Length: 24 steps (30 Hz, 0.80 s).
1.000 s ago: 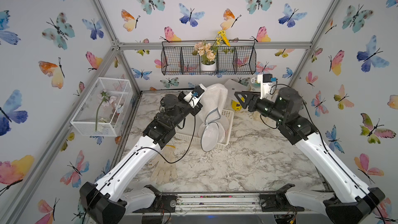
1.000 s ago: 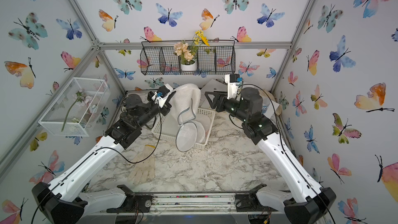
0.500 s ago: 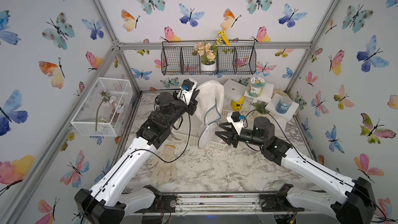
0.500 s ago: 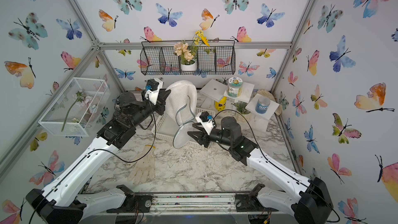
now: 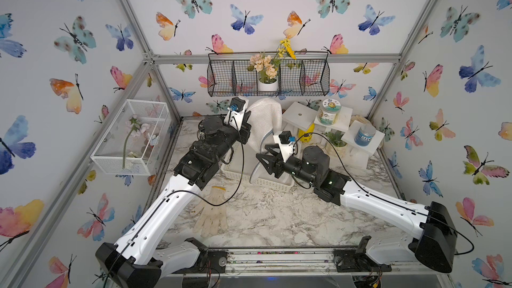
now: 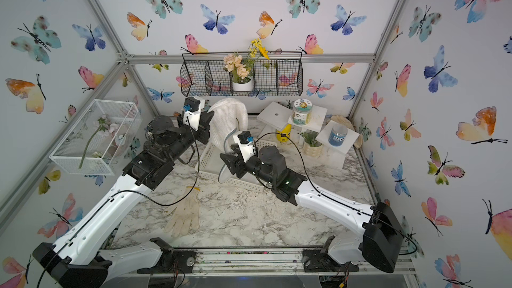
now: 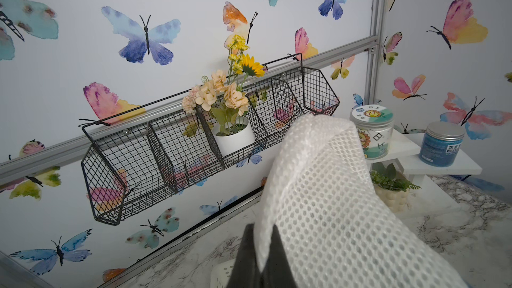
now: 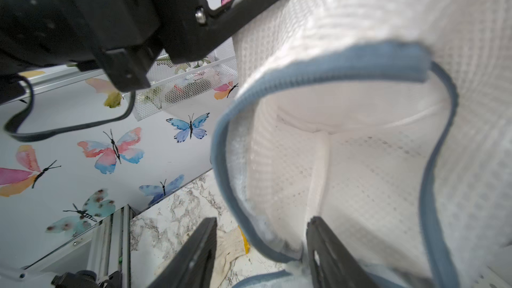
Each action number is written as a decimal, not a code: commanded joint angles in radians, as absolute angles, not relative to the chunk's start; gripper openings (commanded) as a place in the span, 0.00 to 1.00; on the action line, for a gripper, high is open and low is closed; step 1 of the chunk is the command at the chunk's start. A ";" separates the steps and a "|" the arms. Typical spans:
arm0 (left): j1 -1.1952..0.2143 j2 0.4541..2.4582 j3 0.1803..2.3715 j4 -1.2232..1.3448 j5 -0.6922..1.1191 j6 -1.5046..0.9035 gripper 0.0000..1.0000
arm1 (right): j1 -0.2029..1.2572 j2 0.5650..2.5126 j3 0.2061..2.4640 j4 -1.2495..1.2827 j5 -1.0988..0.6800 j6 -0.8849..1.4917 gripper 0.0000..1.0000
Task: Turn the laundry bag inside out
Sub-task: Turn over the laundry bag.
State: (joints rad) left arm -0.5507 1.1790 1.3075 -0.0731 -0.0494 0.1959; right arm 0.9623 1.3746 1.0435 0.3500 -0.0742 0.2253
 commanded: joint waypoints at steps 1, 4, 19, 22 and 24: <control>-0.546 1.184 1.325 -0.067 -0.076 0.179 0.00 | 0.975 1.414 1.085 0.386 0.028 0.251 0.48; -0.546 1.187 1.325 -0.063 -0.079 0.167 0.00 | 0.976 1.438 1.095 0.387 0.026 0.267 0.37; -0.495 1.153 1.310 -0.067 -0.027 0.126 0.68 | 0.860 1.341 1.054 0.293 -0.282 0.454 0.02; -0.473 1.120 1.316 -0.105 -0.018 0.143 0.72 | 0.765 1.346 1.028 0.366 -0.483 0.595 0.02; -0.466 1.082 1.296 -0.120 -0.014 0.160 0.71 | 0.709 1.358 1.010 0.470 -0.611 0.699 0.02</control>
